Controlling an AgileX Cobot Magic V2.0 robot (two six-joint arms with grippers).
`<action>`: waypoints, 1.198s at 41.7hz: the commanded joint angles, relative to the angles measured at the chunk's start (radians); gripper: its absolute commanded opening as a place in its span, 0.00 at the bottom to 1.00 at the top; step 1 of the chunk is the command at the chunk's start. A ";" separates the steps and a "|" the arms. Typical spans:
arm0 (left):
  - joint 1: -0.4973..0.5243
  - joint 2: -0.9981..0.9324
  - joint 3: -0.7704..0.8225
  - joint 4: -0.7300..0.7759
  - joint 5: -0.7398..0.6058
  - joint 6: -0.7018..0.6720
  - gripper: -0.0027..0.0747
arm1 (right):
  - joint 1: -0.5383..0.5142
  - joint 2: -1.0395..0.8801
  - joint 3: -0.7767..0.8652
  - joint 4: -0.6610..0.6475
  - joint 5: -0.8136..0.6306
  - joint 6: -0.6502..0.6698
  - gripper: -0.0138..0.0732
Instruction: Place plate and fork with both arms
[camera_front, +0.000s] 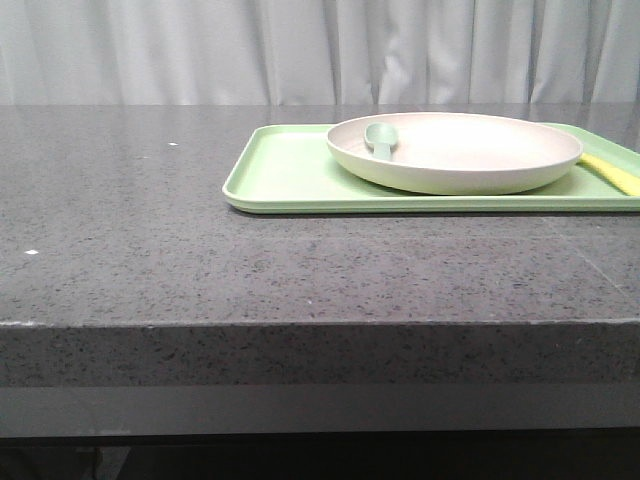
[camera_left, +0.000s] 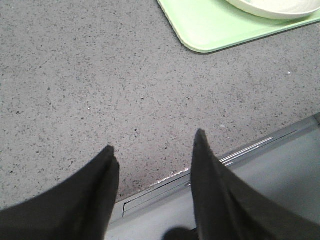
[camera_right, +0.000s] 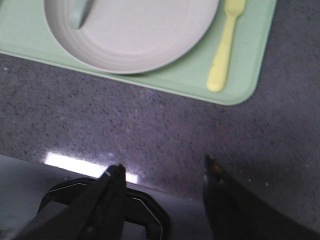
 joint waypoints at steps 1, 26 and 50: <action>0.001 -0.003 -0.025 -0.025 -0.056 0.003 0.47 | 0.003 -0.115 0.069 -0.019 -0.052 0.016 0.61; 0.001 -0.003 -0.025 -0.025 -0.056 0.003 0.41 | 0.003 -0.503 0.405 -0.019 -0.237 0.016 0.33; 0.001 -0.003 -0.025 0.259 -0.079 -0.263 0.01 | 0.003 -0.505 0.406 -0.018 -0.229 0.016 0.08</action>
